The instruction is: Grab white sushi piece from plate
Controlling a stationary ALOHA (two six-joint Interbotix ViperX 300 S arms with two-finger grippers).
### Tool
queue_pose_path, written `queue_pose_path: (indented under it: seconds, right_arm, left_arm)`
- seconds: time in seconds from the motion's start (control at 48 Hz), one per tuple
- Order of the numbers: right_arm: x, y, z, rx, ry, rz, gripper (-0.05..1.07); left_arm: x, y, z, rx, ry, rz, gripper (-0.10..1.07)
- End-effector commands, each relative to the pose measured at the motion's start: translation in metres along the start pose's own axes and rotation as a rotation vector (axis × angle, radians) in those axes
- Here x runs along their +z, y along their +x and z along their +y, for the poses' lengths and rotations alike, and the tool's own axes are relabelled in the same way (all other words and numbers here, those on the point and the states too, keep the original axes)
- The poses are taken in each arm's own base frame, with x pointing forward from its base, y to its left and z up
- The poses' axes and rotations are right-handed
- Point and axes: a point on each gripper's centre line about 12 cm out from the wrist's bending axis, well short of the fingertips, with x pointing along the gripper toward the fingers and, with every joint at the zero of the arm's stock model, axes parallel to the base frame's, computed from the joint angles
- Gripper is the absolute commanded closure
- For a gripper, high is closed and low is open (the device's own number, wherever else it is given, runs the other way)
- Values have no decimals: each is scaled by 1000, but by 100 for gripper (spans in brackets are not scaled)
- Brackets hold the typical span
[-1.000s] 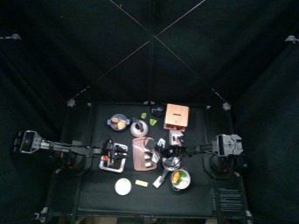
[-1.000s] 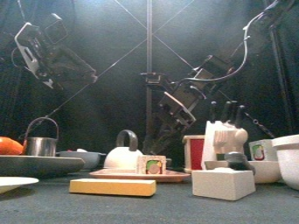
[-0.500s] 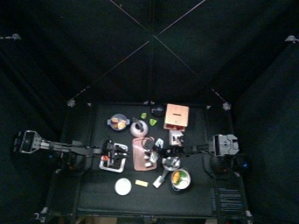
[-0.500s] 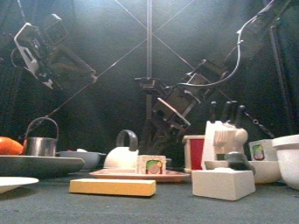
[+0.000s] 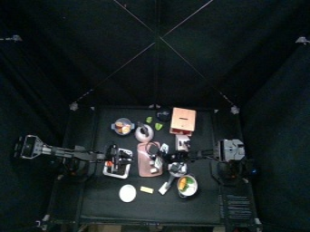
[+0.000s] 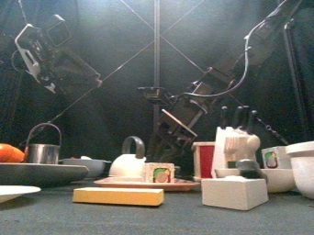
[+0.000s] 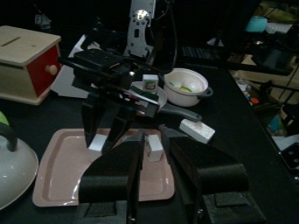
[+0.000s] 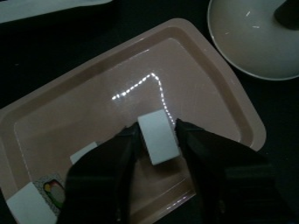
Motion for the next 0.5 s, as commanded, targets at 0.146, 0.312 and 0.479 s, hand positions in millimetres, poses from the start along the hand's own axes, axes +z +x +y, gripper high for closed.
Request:
queue_pose_path:
  seconds: [0.146,0.312,0.479]
  right_arm:
    - [22,-22,2,19,25,-66,44]
    - [36,-61,3,46,68,-133,44]
    - [28,-78,2,38,83,-133,44]
  left_arm:
    - [6,1,-1,-1,-1,-18,32]
    - [6,1,-1,-2,0,-18,32]
    - [6,2,-1,-2,-1,-20,32]
